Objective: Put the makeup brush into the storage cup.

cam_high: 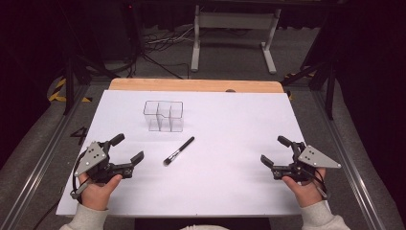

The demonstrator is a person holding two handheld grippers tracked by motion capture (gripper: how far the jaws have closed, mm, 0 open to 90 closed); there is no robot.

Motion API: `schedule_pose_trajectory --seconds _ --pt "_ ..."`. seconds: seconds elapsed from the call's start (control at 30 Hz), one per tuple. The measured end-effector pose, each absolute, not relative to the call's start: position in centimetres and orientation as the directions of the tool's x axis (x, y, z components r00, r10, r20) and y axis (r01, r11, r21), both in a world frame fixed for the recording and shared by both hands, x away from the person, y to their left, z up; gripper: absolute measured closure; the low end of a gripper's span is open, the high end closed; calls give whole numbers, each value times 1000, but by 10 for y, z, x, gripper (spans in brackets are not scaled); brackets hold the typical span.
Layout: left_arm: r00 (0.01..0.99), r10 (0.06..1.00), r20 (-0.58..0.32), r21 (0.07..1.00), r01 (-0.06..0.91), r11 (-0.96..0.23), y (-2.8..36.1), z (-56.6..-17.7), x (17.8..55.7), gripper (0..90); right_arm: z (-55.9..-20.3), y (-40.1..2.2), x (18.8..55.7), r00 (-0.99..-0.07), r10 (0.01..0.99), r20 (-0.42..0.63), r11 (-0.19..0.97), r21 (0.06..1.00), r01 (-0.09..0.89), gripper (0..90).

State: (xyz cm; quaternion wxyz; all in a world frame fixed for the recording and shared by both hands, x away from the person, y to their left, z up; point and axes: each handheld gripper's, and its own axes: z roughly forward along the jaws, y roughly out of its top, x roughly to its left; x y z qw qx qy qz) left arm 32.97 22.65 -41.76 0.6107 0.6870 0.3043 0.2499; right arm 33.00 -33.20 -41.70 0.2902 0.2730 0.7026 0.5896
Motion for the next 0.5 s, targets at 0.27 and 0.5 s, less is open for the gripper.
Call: schedule_pose_trajectory --seconds 0.27,0.5 --pt "712 700 -55 990 130 -54 212 -410 341 99 -416 -333 330 -682 727 -77 148 988 46 73" --pt "737 674 -48 991 121 -62 193 -400 360 101 -416 -333 330 -684 726 -75 150 987 51 73"
